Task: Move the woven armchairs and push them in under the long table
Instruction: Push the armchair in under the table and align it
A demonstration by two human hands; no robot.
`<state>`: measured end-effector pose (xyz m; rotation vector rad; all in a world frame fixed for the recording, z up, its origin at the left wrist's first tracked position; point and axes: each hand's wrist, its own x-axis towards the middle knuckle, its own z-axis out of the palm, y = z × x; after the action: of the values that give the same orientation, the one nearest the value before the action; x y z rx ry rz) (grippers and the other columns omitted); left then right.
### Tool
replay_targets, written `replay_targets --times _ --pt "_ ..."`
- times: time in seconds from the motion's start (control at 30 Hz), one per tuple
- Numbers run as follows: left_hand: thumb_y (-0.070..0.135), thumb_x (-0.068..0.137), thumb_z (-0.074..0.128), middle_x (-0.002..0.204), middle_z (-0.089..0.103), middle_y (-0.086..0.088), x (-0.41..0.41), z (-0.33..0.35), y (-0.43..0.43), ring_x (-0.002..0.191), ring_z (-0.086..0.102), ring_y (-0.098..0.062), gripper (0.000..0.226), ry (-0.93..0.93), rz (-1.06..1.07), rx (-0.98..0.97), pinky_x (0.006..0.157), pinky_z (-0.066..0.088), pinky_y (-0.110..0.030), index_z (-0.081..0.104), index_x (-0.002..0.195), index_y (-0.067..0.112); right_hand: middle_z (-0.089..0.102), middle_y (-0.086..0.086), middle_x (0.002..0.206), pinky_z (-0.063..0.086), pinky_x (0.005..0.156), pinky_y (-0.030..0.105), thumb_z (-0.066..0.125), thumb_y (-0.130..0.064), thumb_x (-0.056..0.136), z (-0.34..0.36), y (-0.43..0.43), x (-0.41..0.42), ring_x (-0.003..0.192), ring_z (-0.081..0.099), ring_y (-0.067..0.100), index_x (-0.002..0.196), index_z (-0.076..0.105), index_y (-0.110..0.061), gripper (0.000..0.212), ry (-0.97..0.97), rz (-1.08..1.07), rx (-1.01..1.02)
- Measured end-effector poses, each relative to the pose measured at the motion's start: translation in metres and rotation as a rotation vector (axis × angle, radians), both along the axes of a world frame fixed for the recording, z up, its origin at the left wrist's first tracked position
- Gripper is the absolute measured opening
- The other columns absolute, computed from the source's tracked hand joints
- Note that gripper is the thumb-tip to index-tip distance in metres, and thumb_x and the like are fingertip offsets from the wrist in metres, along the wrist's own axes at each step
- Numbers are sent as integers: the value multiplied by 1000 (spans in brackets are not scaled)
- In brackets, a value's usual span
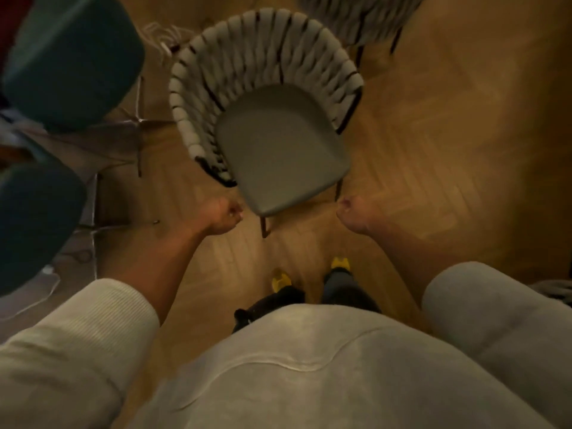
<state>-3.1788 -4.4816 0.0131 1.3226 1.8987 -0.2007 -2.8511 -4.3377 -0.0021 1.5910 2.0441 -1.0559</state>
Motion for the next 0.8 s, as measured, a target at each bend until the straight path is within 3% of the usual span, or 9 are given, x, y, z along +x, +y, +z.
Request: replay_targets --times 0.13,0.27,0.47,0.6,0.7,0.8 --pt "31 102 56 128 69 -7 -40 6 -17 117 64 -25 34 -26 106 9 92 45 -27 67 130 15 65 17 131 44 104 39 50 -26 101 3 -2 -69 124 57 38 123 69 -9 33 4 145 23" --pt "37 103 54 131 66 -6 -79 12 -13 120 61 -24 39 -3 134 22 91 45 -30 62 137 19 70 14 119 50 94 40 48 -34 99 -8 0 -112 112 64 36 116 70 -11 36 37 158 6" --pt "37 103 54 134 65 -4 -142 21 22 122 60 -22 39 -25 94 56 96 47 -35 58 140 23 58 14 141 41 110 41 44 -33 105 -31 19 -163 129 54 36 135 60 -7 42 -3 148 -47" --pt "35 103 55 134 64 -7 -192 24 81 123 59 -26 40 3 -43 53 100 49 -40 57 140 22 64 15 128 44 101 40 39 -35 104 -51 38 -195 118 61 37 112 67 -7 41 -17 70 -103" --pt "35 102 57 134 63 -11 -219 26 137 124 58 -31 41 75 -205 10 102 49 -46 57 141 21 67 15 122 50 96 41 39 -45 96 -51 53 -223 113 63 37 108 70 -11 47 21 -51 -94" --pt "37 98 60 133 64 -12 -242 25 196 120 59 -33 46 158 -410 -19 99 51 -46 56 142 23 69 14 120 52 91 40 48 -35 99 -53 69 -246 110 65 36 106 70 -12 33 38 -160 -77"
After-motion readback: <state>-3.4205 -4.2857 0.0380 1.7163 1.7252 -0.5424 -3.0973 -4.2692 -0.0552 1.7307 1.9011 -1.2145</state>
